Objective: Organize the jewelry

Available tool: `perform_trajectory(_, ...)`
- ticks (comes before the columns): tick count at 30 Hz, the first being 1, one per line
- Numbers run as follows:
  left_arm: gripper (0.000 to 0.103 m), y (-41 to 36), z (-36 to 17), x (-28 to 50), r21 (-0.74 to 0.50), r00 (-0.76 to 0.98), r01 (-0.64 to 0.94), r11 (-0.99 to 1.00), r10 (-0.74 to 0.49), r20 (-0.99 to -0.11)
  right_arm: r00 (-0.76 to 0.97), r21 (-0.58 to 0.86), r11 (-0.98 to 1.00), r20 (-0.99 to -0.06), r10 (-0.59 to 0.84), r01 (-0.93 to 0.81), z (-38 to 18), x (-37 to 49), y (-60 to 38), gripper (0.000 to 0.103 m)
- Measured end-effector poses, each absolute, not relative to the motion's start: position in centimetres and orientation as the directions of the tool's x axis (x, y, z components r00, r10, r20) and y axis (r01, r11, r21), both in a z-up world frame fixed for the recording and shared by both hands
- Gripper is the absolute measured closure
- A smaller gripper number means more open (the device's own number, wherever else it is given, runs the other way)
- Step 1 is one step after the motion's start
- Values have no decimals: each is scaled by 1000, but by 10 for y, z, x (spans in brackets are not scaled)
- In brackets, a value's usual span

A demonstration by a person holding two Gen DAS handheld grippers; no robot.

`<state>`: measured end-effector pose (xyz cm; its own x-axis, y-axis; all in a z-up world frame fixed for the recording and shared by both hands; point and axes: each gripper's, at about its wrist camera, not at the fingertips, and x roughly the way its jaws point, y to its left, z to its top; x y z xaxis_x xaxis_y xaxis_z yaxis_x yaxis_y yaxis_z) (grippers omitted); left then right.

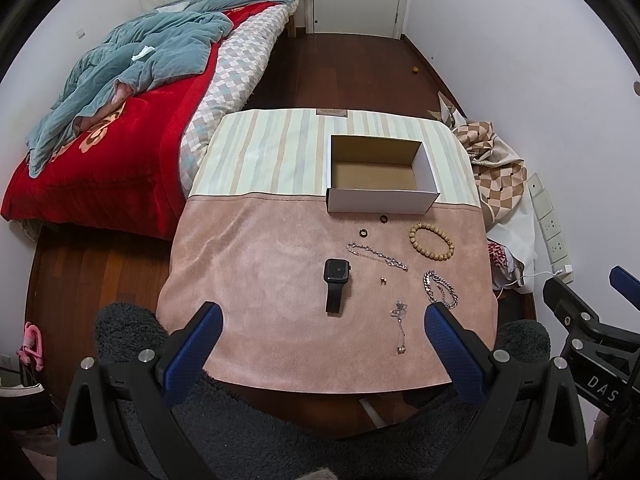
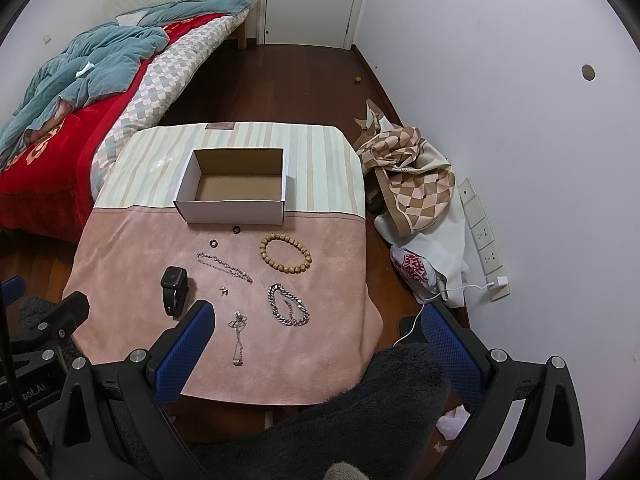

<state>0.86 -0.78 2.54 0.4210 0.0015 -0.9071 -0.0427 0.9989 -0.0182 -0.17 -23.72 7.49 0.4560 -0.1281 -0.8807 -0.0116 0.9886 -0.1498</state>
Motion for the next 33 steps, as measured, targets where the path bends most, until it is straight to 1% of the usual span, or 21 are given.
perform_trajectory(24,0,-3,23,9,-16,437,-49,999,7,-899,462,-139,990,-878,-124,2,74,3,-240,0)
perform_trajectory(29,0,6,0,43,19,453,-87,996,57,-890,450,-123,991,-883,-137,62,53,26,-256,0)
perform_trajectory(33,0,16,-43,61,63,404,-117,991,106,-908,399,-120,986,-904,-156,115,11,55,-270,0)
